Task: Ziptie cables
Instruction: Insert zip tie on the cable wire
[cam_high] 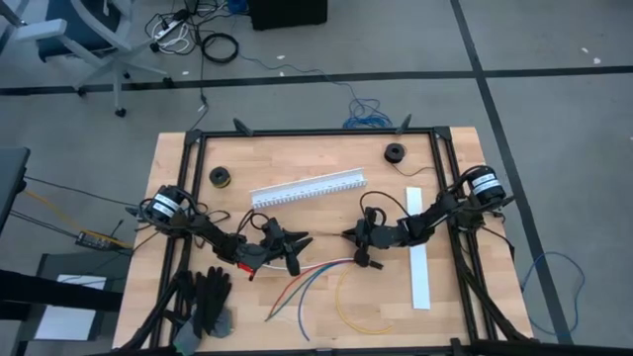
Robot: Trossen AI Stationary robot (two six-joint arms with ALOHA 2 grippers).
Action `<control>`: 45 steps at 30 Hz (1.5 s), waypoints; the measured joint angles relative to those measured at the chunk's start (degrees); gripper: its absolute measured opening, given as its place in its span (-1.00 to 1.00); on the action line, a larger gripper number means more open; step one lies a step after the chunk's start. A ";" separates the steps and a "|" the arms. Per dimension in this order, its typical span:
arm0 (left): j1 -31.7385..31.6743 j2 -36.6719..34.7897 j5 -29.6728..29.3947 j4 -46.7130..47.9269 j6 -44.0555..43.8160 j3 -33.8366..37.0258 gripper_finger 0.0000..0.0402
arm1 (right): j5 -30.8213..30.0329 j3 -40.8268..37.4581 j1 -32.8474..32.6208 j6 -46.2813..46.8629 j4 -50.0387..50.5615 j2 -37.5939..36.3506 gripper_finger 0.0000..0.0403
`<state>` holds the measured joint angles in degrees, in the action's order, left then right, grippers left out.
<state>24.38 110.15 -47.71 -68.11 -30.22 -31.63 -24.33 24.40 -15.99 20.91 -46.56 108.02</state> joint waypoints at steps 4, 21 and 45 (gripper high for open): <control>-0.02 0.00 -0.62 0.12 -0.02 0.01 -0.59 | 0.23 -0.13 0.00 -0.20 -0.24 -0.79 -0.97; -0.34 0.02 -0.43 -0.25 -0.04 -0.03 -0.59 | -14.59 -0.52 -4.36 -10.95 0.79 -17.71 -1.00; -10.69 0.04 -0.78 -19.43 -30.32 -0.10 -0.54 | -22.45 -0.18 -6.69 -15.70 -1.62 -23.05 -1.00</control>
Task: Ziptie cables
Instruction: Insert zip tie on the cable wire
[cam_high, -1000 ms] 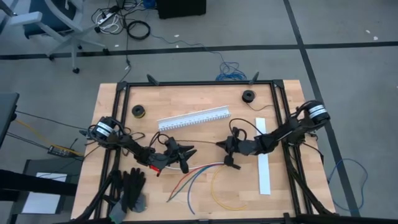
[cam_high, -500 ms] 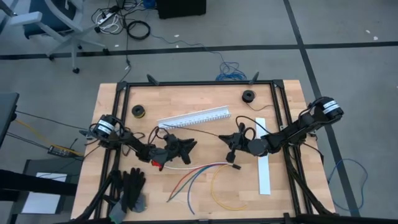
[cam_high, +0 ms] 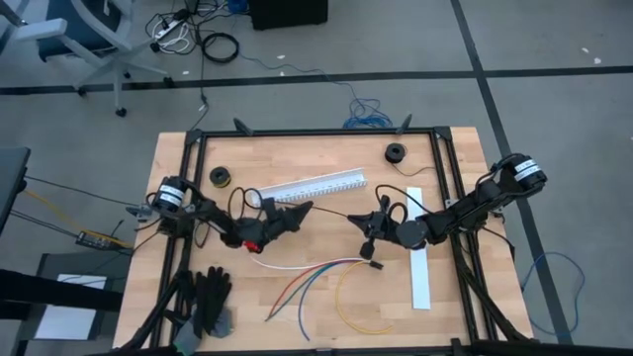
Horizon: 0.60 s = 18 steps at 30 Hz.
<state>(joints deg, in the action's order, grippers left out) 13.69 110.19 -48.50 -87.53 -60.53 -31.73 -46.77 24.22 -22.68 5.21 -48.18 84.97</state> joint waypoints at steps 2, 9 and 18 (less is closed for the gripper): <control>-0.38 0.00 0.12 -0.51 0.00 0.00 -0.55 | 0.05 0.68 -0.42 -1.12 0.00 0.00 -1.00; -0.63 0.00 0.15 -0.49 0.04 0.00 -0.55 | 0.25 4.36 -0.83 -4.37 2.63 0.00 -1.00; -1.74 0.00 -0.28 -0.52 4.26 0.02 -0.63 | 0.45 6.55 -1.14 4.18 14.53 0.00 -1.00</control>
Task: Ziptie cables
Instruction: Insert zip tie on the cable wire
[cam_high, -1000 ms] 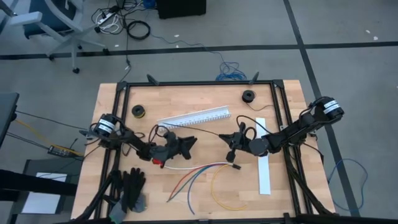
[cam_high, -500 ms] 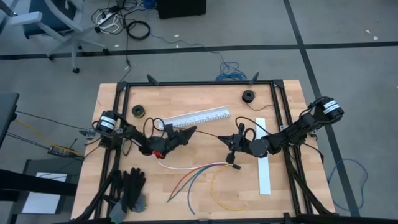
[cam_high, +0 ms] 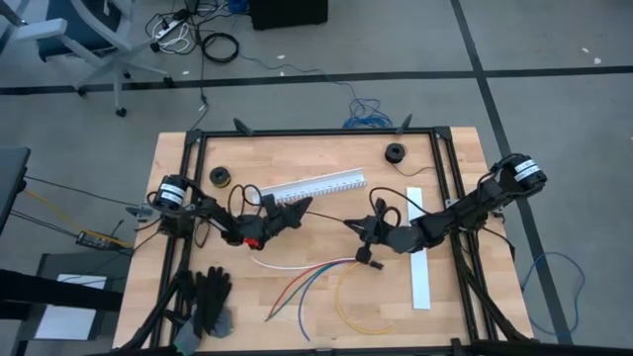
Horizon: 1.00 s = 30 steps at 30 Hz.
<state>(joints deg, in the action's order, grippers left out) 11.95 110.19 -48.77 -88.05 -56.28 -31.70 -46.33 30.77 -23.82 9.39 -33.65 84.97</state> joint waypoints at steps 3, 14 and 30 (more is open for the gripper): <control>-0.01 0.00 0.09 -0.16 2.14 0.00 -0.79 | -1.71 0.01 -0.51 2.00 2.20 0.00 -1.00; -0.01 0.00 1.99 0.19 6.78 0.02 -1.00 | -4.53 0.01 -1.30 3.70 2.65 0.00 -1.00; -0.84 -0.02 12.75 5.51 12.90 0.07 -1.00 | 6.00 0.01 -1.28 3.58 -4.75 0.00 -1.00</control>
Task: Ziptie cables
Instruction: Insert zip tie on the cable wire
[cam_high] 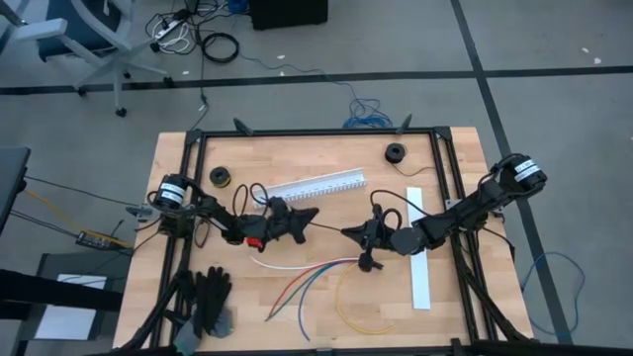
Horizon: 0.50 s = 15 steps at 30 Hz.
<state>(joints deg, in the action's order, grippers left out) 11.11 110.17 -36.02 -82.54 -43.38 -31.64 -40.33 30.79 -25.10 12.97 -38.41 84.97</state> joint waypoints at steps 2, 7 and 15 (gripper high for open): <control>0.00 0.00 1.70 0.00 0.00 0.00 -1.00 | 0.56 0.00 0.00 0.00 -0.11 0.00 -0.98; -0.02 0.00 6.76 -0.21 -0.18 0.00 -1.00 | 4.65 0.00 0.00 -0.08 -0.12 0.00 -0.91; -0.08 0.00 9.15 -0.17 -0.31 0.00 -1.00 | 8.30 0.00 -0.04 -0.11 -0.62 0.00 -0.71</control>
<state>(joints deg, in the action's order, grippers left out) 11.04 110.17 -26.87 -82.72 -43.68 -31.64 -32.03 30.79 -25.15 12.86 -39.02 84.97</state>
